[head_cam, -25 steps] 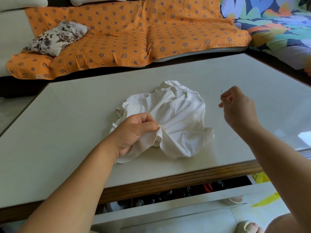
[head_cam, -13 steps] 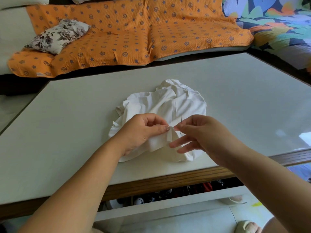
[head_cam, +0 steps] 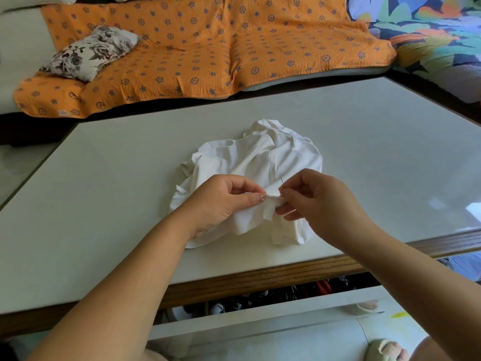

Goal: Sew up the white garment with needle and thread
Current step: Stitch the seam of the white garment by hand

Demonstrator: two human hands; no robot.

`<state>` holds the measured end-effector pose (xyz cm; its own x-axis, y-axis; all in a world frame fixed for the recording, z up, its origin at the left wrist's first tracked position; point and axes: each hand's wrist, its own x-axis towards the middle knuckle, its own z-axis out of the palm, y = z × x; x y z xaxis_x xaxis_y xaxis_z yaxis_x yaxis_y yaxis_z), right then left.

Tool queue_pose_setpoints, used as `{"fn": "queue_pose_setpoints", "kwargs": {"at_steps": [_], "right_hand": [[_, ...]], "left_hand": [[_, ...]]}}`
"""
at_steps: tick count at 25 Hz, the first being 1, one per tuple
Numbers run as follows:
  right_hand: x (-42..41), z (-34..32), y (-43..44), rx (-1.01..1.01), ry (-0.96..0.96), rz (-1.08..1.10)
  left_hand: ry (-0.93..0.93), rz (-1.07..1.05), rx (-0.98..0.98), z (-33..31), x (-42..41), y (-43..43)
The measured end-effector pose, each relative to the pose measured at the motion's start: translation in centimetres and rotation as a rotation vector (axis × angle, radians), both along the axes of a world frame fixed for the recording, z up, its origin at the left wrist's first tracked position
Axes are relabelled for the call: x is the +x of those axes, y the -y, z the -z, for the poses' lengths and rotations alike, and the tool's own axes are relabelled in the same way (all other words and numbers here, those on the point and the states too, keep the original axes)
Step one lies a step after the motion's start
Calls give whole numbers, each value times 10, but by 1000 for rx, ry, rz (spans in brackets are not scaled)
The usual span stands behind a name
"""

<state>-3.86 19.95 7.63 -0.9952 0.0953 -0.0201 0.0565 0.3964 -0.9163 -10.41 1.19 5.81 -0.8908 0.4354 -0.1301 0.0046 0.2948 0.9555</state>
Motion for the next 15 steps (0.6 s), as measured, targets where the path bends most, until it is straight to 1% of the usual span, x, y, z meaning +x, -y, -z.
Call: {"fn": "queue_pose_setpoints", "kwargs": {"at_steps": [2,4,5,9,11,15], "right_hand": [[7,-1,4,78,-92,13],[14,-6,7,94,-145,14],[15,-8,8,70,-122,-5],[14,-9,9,-31,137,-122],[14,-7,9,-38,182,-134],[12,-7,8,-70,198,-123]], "left_hand": [[2,-5,1,-1,1,-1],[7,-6,4,-1,1,0],[8,-4,5,-1,1,0],[6,-8,19,0,1,-1],[13,-7,23,-1,1,-1],[7,-7,24,-2,1,-1]]}}
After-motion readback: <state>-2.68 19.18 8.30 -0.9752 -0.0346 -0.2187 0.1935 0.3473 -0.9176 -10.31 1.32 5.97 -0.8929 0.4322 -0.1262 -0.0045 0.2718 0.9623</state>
